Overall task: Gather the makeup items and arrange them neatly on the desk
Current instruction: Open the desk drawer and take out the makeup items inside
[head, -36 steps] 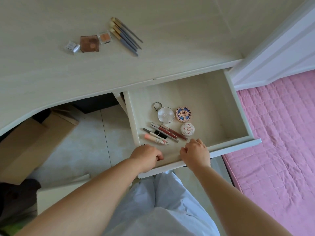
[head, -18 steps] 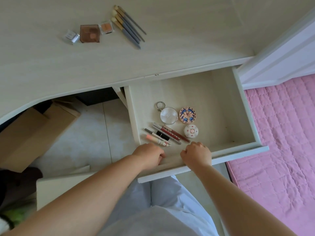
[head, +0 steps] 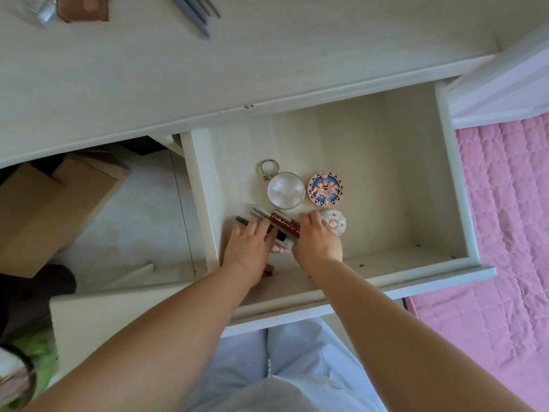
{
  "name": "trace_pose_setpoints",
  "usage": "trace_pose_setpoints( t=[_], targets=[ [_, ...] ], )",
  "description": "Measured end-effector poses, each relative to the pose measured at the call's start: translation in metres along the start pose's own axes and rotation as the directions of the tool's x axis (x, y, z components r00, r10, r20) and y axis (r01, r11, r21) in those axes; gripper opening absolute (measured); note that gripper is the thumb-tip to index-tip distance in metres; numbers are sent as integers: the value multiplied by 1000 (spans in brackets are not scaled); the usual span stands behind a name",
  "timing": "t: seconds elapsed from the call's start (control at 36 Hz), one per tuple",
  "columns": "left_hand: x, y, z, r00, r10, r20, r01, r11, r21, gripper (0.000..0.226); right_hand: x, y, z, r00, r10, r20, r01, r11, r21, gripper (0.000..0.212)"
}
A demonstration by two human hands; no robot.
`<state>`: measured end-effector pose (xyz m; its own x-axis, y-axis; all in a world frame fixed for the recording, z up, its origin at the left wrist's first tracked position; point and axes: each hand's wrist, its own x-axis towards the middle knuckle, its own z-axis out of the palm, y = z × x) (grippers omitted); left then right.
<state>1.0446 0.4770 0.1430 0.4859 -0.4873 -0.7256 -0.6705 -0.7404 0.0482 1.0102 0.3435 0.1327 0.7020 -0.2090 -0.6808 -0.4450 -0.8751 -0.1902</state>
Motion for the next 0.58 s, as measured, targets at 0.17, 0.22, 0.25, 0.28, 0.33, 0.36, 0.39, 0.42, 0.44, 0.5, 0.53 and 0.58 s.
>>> trace_pose_setpoints(
  t=[0.17, 0.22, 0.25, 0.28, 0.33, 0.36, 0.39, 0.42, 0.44, 0.5, 0.53, 0.58],
  targets=[
    [15, -2, 6, 999, 3, -42, -1, 998, 60, 77, 10, -2, 8, 1000, -7, -16, 6, 997, -83, 42],
    [17, -2, 10, 997, 14, -75, -7, 995, 98, 70, 13, -4, 10, 999, -13, -37, 9, 993, -117, 38],
    [18, -3, 12, 994, 17, -107, -3, 992, 126, 68, 14, -5, 10, 999, -16, -44, 10, 992, -126, 36],
    [20, -3, 15, 991, 27, -129, -8, 989, 147, 66, 16, -7, 11, 999, -14, -46, 8, 991, -131, 34],
    [21, -1, 16, 991, 86, -104, -72, 988, 134, 60, 18, -9, 12, 999, -12, -43, 6, 989, -145, 30],
    [22, 0, 17, 989, 109, -99, -96, 987, 130, 55, 19, -10, 12, 999, -11, -38, 5, 988, -156, 29],
    [23, 0, 16, 987, 115, -109, -99, 985, 140, 49, 20, -10, 13, 999, -11, -36, 5, 986, -169, 29],
    [24, -1, 14, 986, 115, -119, -95, 983, 157, 46, 21, -10, 14, 999, -10, -35, 3, 983, -183, 29],
    [24, -1, 13, 984, 114, -136, -89, 980, 178, 44, 22, -10, 14, 999, -5, -33, -1, 980, -197, 28],
    [26, -1, 10, 980, 132, -148, -105, 978, 179, 39, 25, -8, 14, 1000, 5, -21, -10, 973, -229, 27],
    [29, -2, 10, 978, 147, -148, -121, 978, 169, 36, 27, -6, 14, 1000, 11, -16, -14, 969, -246, 27],
    [33, -2, 10, 979, 129, -156, -104, 982, 159, 32, 28, -2, 14, 1000, 23, -10, -24, 964, -266, 26]
  ],
)
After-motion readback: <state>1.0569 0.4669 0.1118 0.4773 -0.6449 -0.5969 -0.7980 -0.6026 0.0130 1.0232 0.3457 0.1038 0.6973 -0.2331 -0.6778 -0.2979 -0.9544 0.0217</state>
